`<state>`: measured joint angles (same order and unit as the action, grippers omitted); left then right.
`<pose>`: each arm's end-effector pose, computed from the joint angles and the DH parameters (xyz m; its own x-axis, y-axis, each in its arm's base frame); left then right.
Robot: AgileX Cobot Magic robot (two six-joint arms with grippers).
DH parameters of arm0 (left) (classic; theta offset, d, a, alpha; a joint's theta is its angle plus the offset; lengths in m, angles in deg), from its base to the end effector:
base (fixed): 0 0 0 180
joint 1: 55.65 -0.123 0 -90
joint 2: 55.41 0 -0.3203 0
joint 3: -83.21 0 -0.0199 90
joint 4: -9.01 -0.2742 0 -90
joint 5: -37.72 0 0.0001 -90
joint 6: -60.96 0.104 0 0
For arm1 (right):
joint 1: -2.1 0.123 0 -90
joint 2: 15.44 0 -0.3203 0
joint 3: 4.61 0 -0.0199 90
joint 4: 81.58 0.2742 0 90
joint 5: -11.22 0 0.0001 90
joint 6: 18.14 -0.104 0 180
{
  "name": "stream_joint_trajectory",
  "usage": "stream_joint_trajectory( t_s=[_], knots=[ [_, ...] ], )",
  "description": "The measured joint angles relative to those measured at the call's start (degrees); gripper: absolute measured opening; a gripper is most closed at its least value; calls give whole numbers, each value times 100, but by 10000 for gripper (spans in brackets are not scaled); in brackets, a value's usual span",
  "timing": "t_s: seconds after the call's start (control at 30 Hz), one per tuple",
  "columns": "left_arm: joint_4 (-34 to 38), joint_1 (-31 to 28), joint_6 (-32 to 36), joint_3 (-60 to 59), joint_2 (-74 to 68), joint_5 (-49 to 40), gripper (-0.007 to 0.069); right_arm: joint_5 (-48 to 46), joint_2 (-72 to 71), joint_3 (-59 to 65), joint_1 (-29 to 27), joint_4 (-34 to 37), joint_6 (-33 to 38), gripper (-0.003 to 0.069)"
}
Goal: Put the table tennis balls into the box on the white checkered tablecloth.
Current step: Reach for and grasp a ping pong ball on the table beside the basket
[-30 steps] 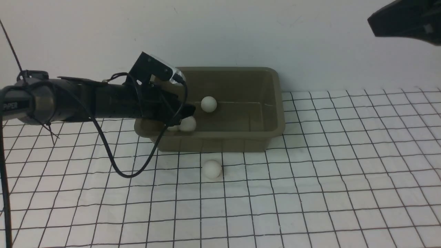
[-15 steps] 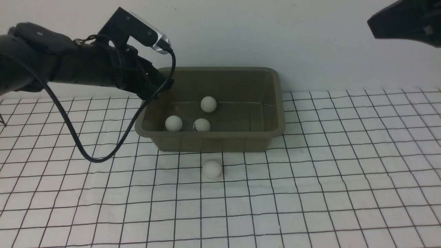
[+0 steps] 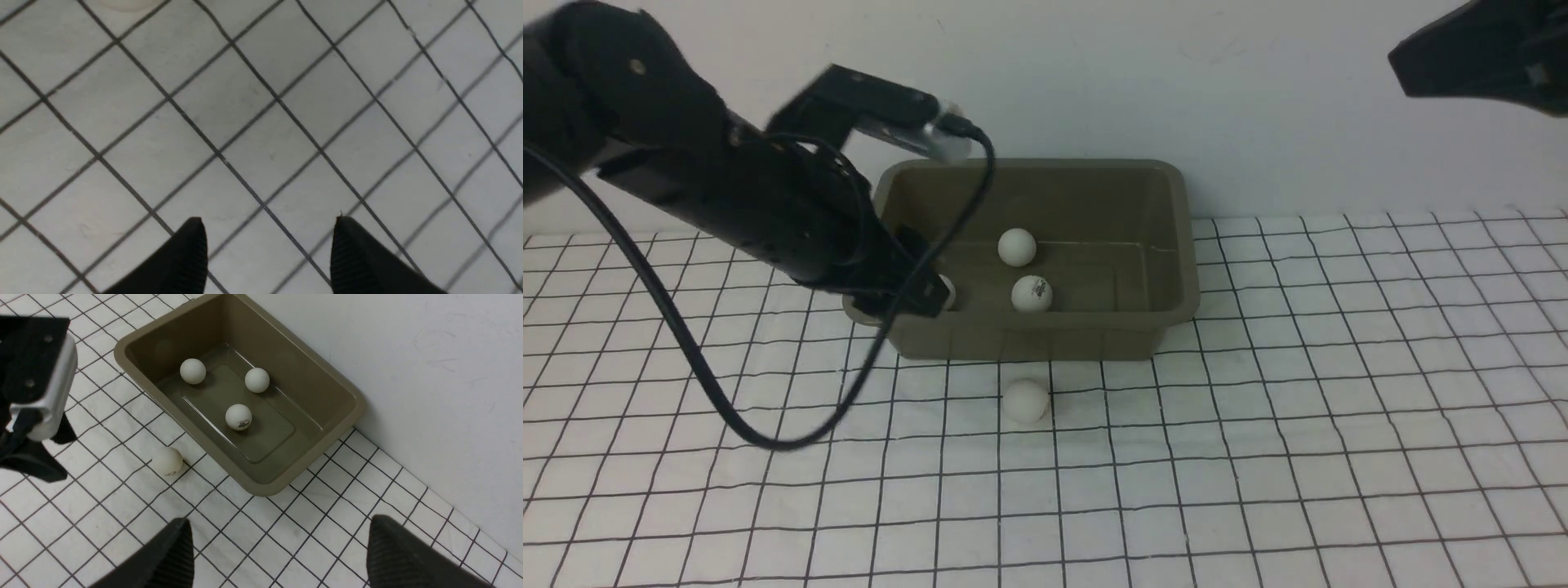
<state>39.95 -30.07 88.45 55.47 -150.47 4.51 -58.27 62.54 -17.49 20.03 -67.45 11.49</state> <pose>0.2725 -0.1629 0.2220 -0.7892 0.3937 -0.4714 0.5449 0.8028 -0.2419 0.2271 0.0985 0.4994 -0.4112 -0.5588 -0.7201 -0.6898 0.7072 -0.1549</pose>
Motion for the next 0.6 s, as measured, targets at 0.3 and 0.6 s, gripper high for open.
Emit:
stream_joint_trajectory(
  t_s=[0.3,0.6],
  knots=[
    [1721,0,1691,-115,-360,1790,414,0,0,0,0,6,0,514],
    [4436,0,4392,-88,-930,2073,493,0,0,0,0,92,0,514]
  ],
)
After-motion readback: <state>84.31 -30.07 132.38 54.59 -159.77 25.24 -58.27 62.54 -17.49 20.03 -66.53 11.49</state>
